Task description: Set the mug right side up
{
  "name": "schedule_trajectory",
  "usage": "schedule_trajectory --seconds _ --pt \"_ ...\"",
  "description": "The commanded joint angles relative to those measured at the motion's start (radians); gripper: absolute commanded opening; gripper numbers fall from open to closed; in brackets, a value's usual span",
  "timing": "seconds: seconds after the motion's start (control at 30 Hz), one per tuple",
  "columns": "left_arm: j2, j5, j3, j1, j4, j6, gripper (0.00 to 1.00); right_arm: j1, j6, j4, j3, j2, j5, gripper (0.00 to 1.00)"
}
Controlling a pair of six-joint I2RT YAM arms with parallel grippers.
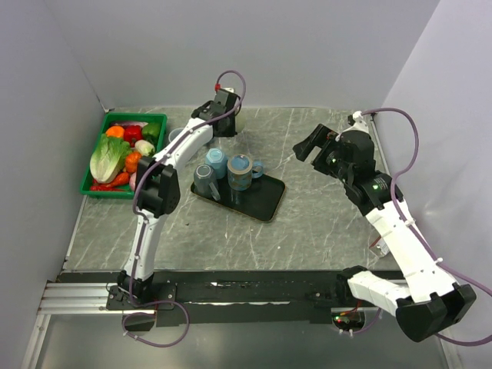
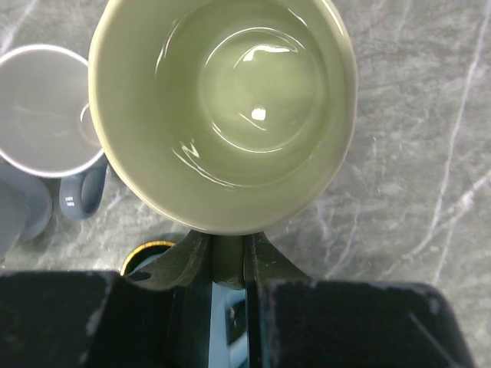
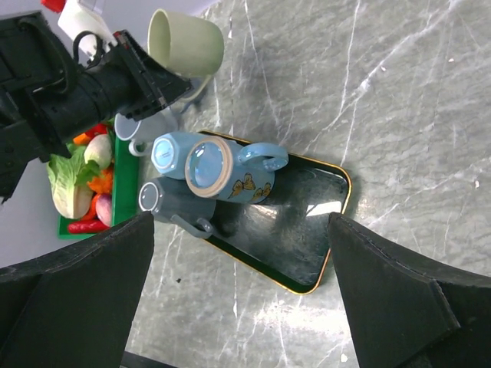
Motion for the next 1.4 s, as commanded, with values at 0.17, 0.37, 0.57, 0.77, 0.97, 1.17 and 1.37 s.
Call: schedule_trajectory --seconds 0.17,0.37,0.57,0.77,0.97,1.17,1.37 --pt "0.033 -0.096 0.092 -0.025 0.038 0.058 0.01 -0.013 0.001 0.002 0.004 0.034 -0.029 1.0" --pt "0.052 -0.075 0.092 -0.024 0.023 0.064 0.01 -0.015 0.002 0.004 0.011 0.051 -0.032 1.0" --pt "0.075 -0.066 0.086 -0.024 0.02 0.063 0.01 -0.016 0.005 0.002 0.016 0.048 -0.029 1.0" --pt "0.093 -0.05 0.078 -0.024 0.038 0.074 0.13 -0.021 0.007 0.002 0.011 0.039 -0.021 1.0" --pt "0.109 -0.047 0.079 -0.024 0.046 0.083 0.29 -0.024 0.013 -0.006 0.007 0.038 -0.023 1.0" --pt "0.115 -0.043 0.079 -0.024 0.061 0.083 0.32 -0.026 0.013 -0.006 0.008 0.036 -0.027 1.0" --pt "0.103 -0.04 0.084 -0.024 0.07 0.077 0.54 -0.029 0.011 -0.007 0.004 0.034 -0.029 1.0"
